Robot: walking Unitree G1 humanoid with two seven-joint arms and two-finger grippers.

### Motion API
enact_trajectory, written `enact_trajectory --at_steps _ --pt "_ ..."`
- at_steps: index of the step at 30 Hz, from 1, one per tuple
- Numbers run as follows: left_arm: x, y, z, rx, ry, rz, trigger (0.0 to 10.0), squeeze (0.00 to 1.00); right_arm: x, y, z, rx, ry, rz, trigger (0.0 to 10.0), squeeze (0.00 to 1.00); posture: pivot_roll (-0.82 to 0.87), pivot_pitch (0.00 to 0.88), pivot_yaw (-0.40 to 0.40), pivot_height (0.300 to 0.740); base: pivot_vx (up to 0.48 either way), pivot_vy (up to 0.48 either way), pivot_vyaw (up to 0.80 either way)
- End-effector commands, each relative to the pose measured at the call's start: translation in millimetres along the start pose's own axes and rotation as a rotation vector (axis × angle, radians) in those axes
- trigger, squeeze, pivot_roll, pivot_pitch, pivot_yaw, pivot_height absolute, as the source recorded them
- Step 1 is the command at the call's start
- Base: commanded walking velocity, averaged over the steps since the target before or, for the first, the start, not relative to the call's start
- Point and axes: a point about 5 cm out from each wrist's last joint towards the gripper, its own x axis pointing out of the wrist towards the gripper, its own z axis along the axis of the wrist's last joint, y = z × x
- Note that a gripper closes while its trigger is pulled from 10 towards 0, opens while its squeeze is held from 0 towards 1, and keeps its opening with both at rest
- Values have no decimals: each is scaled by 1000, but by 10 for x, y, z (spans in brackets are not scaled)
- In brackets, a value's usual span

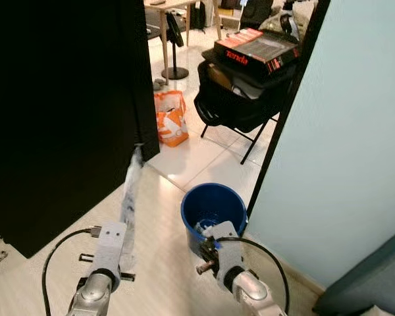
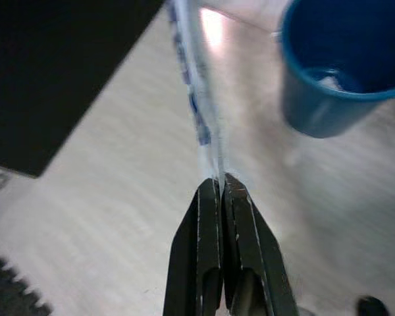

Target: Clean up the room

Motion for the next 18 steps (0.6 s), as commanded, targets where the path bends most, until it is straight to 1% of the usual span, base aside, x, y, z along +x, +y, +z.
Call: enact_trajectory --at_steps 1,2,6,7,11,14,18 --pt "-8 2 -30 -12 21 -10 10000 0 -3 26 -34 23 13 0 10000 0 -3 108 -49 740 0 0 0" --pt "-9 -4 -15 -18 8 -19 10000 0 -7 21 -44 18 20 -6 10000 0 -3 108 -49 740 0 0 0" --pt "-4 -23 14 -7 -12 -46 10000 0 -11 18 -72 20 40 -12 10000 0 -2 109 -47 740 0 0 -777" --pt "-3 -28 16 -4 -9 -50 10000 0 -10 21 -70 30 36 -12 10000 0 -3 109 -47 740 0 0 0" --pt "-1 -29 53 -10 -27 -53 10000 0 -3 38 -48 12 22 -3 10000 0 -3 111 -45 740 0 0 0" --pt "-3 -14 73 15 -36 -40 10000 0 -2 45 -53 10 26 0 10000 0 -3 111 -45 740 0 0 0" --pt "-5 -19 71 15 -41 -54 10000 0 -3 53 -66 9 33 5 10000 0 -1 106 -46 740 0 0 0"
